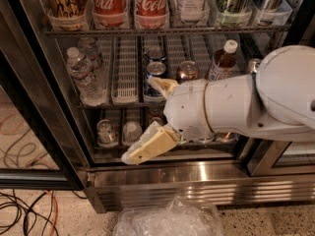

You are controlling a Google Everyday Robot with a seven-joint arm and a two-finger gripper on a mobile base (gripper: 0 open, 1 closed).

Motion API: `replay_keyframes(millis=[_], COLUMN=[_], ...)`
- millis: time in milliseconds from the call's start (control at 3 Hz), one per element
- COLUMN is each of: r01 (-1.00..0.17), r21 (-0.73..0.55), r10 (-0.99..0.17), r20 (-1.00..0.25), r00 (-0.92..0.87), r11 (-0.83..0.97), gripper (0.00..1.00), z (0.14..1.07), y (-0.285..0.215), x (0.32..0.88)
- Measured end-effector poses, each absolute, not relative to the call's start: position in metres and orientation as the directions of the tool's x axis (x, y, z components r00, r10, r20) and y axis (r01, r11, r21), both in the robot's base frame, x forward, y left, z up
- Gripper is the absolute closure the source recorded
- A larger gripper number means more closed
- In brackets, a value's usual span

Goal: Pick water bottle from middle shelf of fridge

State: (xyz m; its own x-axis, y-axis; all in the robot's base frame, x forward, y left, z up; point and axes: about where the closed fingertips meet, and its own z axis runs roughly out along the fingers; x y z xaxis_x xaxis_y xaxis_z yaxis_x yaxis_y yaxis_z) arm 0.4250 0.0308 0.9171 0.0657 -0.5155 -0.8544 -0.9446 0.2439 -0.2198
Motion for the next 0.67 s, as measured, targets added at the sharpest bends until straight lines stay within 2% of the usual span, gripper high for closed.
replay_keyframes(millis=[667], r01=[-0.937], r21=[-0.221], r10=[-0.381], r20=[-0.918], r00=[0.106], r11=[0.271], gripper=[0.00], z=[0.899], y=[0.091], x=[0.446])
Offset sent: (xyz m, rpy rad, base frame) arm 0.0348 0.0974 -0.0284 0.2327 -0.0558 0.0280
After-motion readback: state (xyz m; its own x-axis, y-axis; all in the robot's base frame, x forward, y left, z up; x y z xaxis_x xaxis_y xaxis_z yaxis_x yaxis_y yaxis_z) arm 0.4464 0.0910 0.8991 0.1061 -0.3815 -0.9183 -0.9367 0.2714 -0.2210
